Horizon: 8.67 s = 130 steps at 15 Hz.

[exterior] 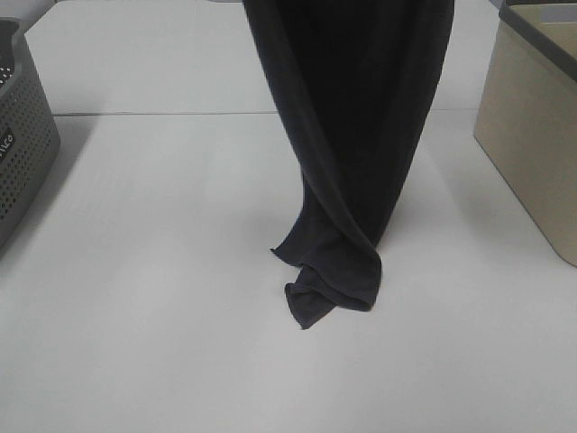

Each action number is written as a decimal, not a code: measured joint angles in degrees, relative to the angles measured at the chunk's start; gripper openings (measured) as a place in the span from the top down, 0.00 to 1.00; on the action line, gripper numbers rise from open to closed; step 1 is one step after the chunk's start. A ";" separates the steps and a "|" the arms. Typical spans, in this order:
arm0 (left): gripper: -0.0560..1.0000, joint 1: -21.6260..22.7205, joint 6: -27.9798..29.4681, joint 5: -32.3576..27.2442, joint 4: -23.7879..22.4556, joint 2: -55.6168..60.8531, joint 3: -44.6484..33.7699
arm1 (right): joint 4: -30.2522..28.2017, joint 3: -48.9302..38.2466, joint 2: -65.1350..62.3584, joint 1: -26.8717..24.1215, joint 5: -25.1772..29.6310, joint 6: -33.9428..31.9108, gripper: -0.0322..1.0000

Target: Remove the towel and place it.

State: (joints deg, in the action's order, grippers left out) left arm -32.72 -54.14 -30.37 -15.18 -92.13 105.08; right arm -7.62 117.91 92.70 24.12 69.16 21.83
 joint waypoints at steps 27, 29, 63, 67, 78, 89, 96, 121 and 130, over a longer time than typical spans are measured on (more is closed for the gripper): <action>0.95 18.11 7.16 53.29 1.95 -29.05 18.33 | -9.00 7.45 23.55 -2.81 -73.05 -2.01 0.95; 0.95 18.11 7.16 52.48 1.95 -33.40 28.07 | -8.88 8.65 24.01 -3.67 -75.86 -3.32 0.95; 0.95 16.04 17.88 -12.78 10.94 -33.12 40.62 | 7.22 8.59 18.16 -5.79 -34.43 -15.47 0.95; 0.95 15.24 28.30 -35.58 12.49 -25.67 40.79 | 12.89 8.59 11.92 -5.73 -19.54 -15.47 0.95; 0.95 15.24 44.35 -39.08 19.48 -0.29 3.50 | 22.69 -4.07 1.03 -5.67 0.74 -15.41 0.95; 0.95 14.67 53.11 -37.59 22.57 27.73 -21.72 | 29.51 -23.61 -17.93 -4.87 0.69 -15.93 0.95; 0.95 14.67 53.11 -37.07 25.44 32.54 -30.19 | 30.54 -33.52 -24.29 -4.87 0.69 -17.25 0.95; 0.95 15.41 47.38 3.38 -7.79 -20.80 27.96 | 10.03 30.83 25.44 -7.39 -35.64 -7.45 0.95; 0.95 16.67 47.38 24.24 -12.78 -26.76 28.07 | 19.48 30.94 30.88 -10.54 -44.98 -4.47 0.95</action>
State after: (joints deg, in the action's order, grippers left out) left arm -16.04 -6.76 -6.13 -27.96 -118.89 133.16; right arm 11.86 148.85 123.59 13.58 24.18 17.36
